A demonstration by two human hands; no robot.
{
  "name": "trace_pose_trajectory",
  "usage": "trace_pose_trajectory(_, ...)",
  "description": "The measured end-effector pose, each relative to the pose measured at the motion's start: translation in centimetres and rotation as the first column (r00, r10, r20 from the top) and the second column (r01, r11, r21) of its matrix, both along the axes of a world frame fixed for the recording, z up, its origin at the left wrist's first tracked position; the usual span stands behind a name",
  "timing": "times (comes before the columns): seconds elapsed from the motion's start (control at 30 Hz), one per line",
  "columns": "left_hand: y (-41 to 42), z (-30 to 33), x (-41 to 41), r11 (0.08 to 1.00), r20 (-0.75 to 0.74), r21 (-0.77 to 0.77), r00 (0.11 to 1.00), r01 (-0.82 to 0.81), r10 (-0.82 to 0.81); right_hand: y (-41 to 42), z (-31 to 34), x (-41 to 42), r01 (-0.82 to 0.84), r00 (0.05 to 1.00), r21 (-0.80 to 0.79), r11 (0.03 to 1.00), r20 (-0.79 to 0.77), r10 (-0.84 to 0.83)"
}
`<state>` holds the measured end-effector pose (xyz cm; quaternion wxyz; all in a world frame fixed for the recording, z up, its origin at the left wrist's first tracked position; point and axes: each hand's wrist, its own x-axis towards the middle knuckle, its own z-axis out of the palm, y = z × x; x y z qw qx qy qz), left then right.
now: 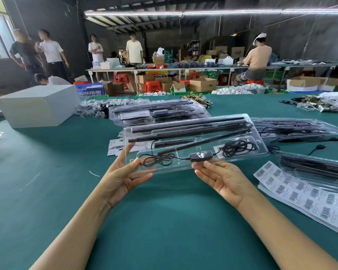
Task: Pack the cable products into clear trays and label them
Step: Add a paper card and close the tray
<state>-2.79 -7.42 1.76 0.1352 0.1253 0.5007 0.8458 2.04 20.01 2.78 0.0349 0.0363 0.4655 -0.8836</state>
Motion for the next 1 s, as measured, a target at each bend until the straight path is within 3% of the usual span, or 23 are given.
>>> trace_pose_trajectory(0.37, 0.9, -0.2, -0.1, 0.997, 0.017, 0.029, 0.997, -0.077, 0.076, -0.7, 0.0, 0.0, 0.162, 0.978, -0.009, 0.987, 0.135, -0.159)
trace_pose_trajectory(0.6, 0.7, -0.4, -0.3, 0.985, 0.075, 0.083, 0.987, -0.149, 0.142, -0.8, 0.4, 0.0, 0.162, 0.979, 0.052, 0.985, 0.113, -0.167)
trace_pose_trajectory(0.67, 0.8, -0.4, -0.3, 0.978, 0.087, 0.066, 0.977, -0.200, 0.194, -0.8, 0.4, 0.1, 0.128, 0.979, 0.123, 0.984, 0.142, -0.145)
trace_pose_trajectory(0.73, 0.8, -0.3, -0.3, 0.966, 0.085, 0.019, 0.963, -0.259, 0.256, -0.7, 0.7, 0.5, 0.052, 0.971, 0.338, 0.940, 0.201, -0.126)
trace_pose_trajectory(0.8, 0.7, -0.2, -0.4, 0.956, 0.103, -0.018, 0.951, -0.293, 0.293, -0.5, 1.1, 0.9, -0.012, 0.971, 0.652, 0.758, 0.190, -0.147)
trace_pose_trajectory(0.87, 0.4, 0.0, -0.4, 0.947, 0.145, -0.054, 0.936, -0.316, 0.320, 0.1, 1.3, 1.1, 0.148, 0.964, 0.892, 0.427, -0.034, -0.263)
trace_pose_trajectory(0.93, 0.3, 0.1, -0.4, 0.936, 0.173, -0.088, 0.921, -0.340, 0.350, 0.9, 1.7, 1.2, 0.400, 0.852, 0.915, -0.043, -0.389, -0.349)
trace_pose_trajectory(0.97, 0.4, 0.2, -0.3, 0.933, 0.171, -0.100, 0.918, -0.345, 0.358, 1.3, 2.0, 1.3, 0.469, 0.787, 0.855, -0.222, -0.518, -0.336)
trace_pose_trajectory(1.0, 0.4, 0.3, -0.3, 0.930, 0.168, -0.108, 0.916, -0.351, 0.365, 1.7, 2.2, 1.3, 0.498, 0.751, 0.811, -0.307, -0.581, -0.314)
